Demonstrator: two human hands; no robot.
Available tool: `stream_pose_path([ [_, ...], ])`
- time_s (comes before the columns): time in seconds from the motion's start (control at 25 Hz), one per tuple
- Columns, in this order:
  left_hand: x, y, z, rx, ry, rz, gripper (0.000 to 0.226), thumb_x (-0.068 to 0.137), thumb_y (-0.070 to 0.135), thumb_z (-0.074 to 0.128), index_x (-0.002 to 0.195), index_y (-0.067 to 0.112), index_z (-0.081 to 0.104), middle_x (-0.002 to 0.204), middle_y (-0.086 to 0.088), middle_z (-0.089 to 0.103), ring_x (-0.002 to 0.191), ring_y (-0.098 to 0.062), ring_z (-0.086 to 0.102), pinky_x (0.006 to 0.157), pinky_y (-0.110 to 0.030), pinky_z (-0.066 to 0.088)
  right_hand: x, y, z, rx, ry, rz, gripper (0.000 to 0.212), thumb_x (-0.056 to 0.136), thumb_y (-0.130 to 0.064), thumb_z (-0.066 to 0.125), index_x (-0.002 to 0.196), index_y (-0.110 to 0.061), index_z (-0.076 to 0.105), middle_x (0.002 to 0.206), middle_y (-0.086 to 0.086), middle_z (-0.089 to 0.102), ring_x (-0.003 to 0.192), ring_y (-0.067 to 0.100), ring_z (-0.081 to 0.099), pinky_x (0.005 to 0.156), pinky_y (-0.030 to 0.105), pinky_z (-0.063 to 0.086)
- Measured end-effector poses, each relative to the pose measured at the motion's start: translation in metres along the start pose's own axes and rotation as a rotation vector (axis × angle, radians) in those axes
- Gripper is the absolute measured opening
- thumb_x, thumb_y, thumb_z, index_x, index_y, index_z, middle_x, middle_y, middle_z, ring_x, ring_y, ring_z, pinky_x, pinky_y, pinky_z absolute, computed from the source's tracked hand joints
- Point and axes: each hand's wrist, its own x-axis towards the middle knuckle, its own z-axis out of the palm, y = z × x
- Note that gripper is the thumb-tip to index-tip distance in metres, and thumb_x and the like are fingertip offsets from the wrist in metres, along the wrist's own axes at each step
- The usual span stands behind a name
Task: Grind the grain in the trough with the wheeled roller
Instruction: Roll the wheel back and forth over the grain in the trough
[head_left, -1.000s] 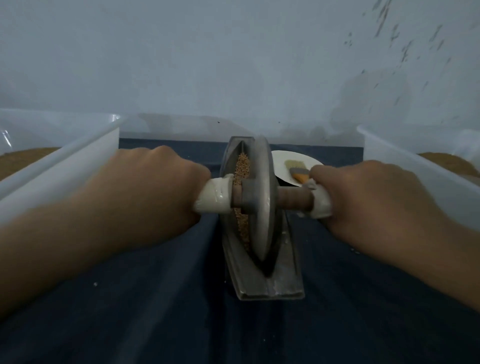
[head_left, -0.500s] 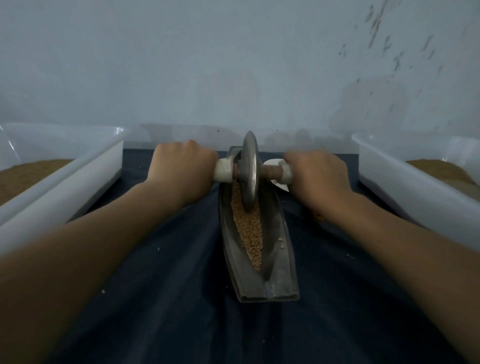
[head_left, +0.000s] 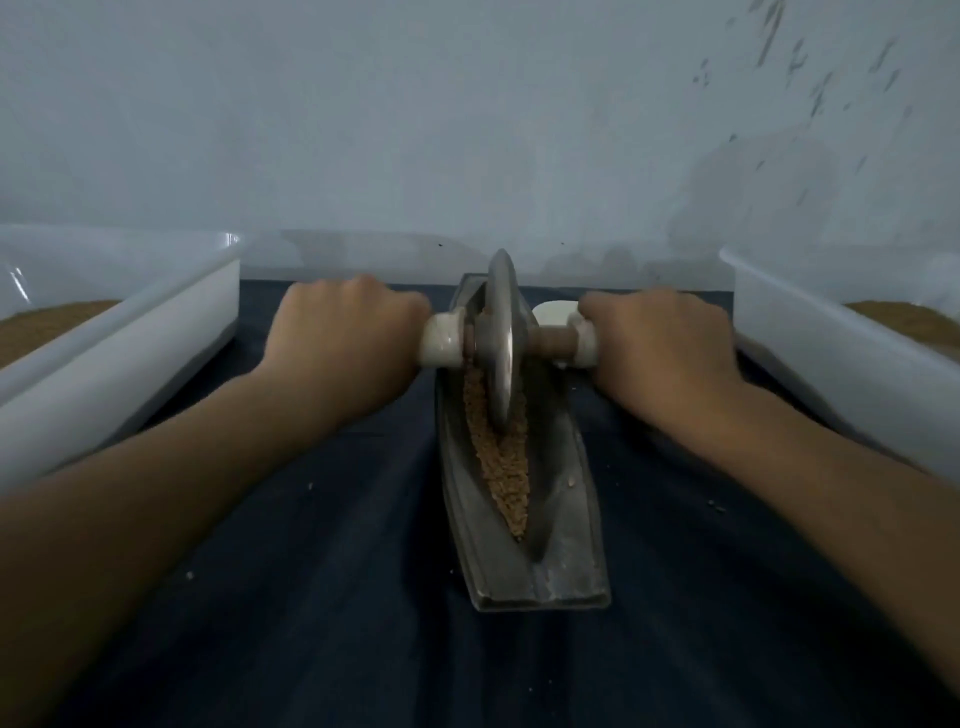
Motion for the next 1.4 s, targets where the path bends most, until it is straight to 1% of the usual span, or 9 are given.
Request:
stream_pose_path([
  [0.24, 0.034, 0.000, -0.003, -0.014, -0.055, -0.015, 0.009, 0.089, 0.034, 0.057, 0.089, 0.026, 0.061, 0.075, -0.002, 0.053, 0.076, -0.030, 0.064, 0.058, -0.032, 0.036, 0.020, -0.002, 0.010, 0.097, -0.071, 0.023, 0.009, 0.086, -0.029, 0.065, 0.093, -0.030, 0.060, 0.073, -0.005, 0.048, 0.070, 0.023, 0.053, 0.055, 0.030, 0.031],
  [0.4, -0.037, -0.002, -0.037, -0.061, 0.011, 0.099, 0.031, 0.074, 0.042, 0.069, 0.071, 0.029, 0.040, 0.056, 0.007, 0.030, 0.049, -0.026, 0.052, 0.048, -0.027, 0.022, -0.045, 0.012, -0.026, 0.032, 0.042, -0.126, 0.019, 0.071, -0.039, 0.068, 0.083, -0.033, 0.055, 0.057, -0.011, 0.034, 0.050, 0.022, 0.041, 0.043, 0.023, 0.020],
  [0.56, -0.050, -0.012, -0.053, -0.077, 0.111, 0.131, 0.035, 0.056, 0.034, 0.077, 0.062, 0.025, 0.043, 0.051, 0.003, 0.026, 0.034, -0.028, 0.045, 0.051, -0.017, 0.009, -0.065, 0.022, -0.040, 0.096, -0.002, -0.140, 0.024, 0.068, -0.050, 0.063, 0.079, -0.039, 0.045, 0.052, -0.012, 0.036, 0.043, 0.018, 0.043, 0.042, 0.022, 0.027],
  [0.72, -0.001, 0.005, -0.012, 0.021, -0.031, 0.017, 0.011, 0.081, 0.036, 0.067, 0.084, 0.026, 0.063, 0.070, -0.004, 0.056, 0.067, -0.033, 0.064, 0.052, -0.031, 0.030, -0.010, 0.005, 0.000, 0.041, -0.025, -0.015, 0.018, 0.081, -0.038, 0.065, 0.082, -0.033, 0.048, 0.063, -0.007, 0.042, 0.061, 0.025, 0.049, 0.048, 0.027, 0.026],
  [0.84, 0.038, 0.003, 0.010, 0.000, -0.022, -0.048, 0.013, 0.088, 0.032, 0.060, 0.096, 0.023, 0.065, 0.086, -0.008, 0.062, 0.079, -0.035, 0.064, 0.059, -0.034, 0.035, 0.033, -0.003, 0.024, 0.090, -0.002, 0.071, 0.008, 0.086, -0.027, 0.064, 0.083, -0.025, 0.056, 0.071, -0.002, 0.054, 0.071, 0.027, 0.058, 0.052, 0.028, 0.028],
  [1.0, 0.025, 0.007, -0.005, 0.022, 0.032, 0.011, 0.008, 0.086, 0.031, 0.062, 0.085, 0.024, 0.057, 0.072, -0.001, 0.053, 0.068, -0.029, 0.061, 0.053, -0.030, 0.030, 0.006, 0.003, 0.019, 0.144, -0.025, 0.012, 0.014, 0.085, -0.035, 0.064, 0.082, -0.031, 0.051, 0.070, -0.006, 0.050, 0.066, 0.024, 0.050, 0.053, 0.030, 0.030],
  [1.16, -0.037, 0.001, -0.044, 0.006, 0.026, 0.082, 0.036, 0.072, 0.041, 0.072, 0.071, 0.029, 0.038, 0.056, 0.007, 0.018, 0.046, -0.021, 0.030, 0.048, -0.022, 0.010, -0.044, 0.018, -0.025, 0.103, -0.021, -0.131, 0.023, 0.075, -0.043, 0.066, 0.083, -0.038, 0.045, 0.059, -0.008, 0.044, 0.053, 0.025, 0.049, 0.045, 0.028, 0.034],
  [1.28, -0.057, -0.009, -0.055, -0.106, 0.106, 0.100, 0.036, 0.054, 0.043, 0.079, 0.062, 0.029, 0.047, 0.055, 0.008, 0.019, 0.032, -0.025, 0.038, 0.049, -0.018, 0.012, -0.059, 0.024, -0.049, 0.089, -0.057, -0.183, 0.034, 0.069, -0.048, 0.063, 0.078, -0.047, 0.030, 0.054, -0.008, 0.040, 0.046, 0.024, 0.047, 0.045, 0.032, 0.043],
  [1.4, -0.045, -0.006, -0.033, -0.109, 0.023, 0.065, 0.031, 0.066, 0.044, 0.070, 0.064, 0.031, 0.042, 0.054, 0.010, 0.021, 0.038, -0.021, 0.036, 0.048, -0.021, 0.018, -0.042, 0.014, -0.041, 0.004, -0.044, -0.142, 0.040, 0.069, -0.038, 0.071, 0.074, -0.044, 0.032, 0.054, -0.008, 0.039, 0.045, 0.021, 0.042, 0.044, 0.025, 0.031],
])
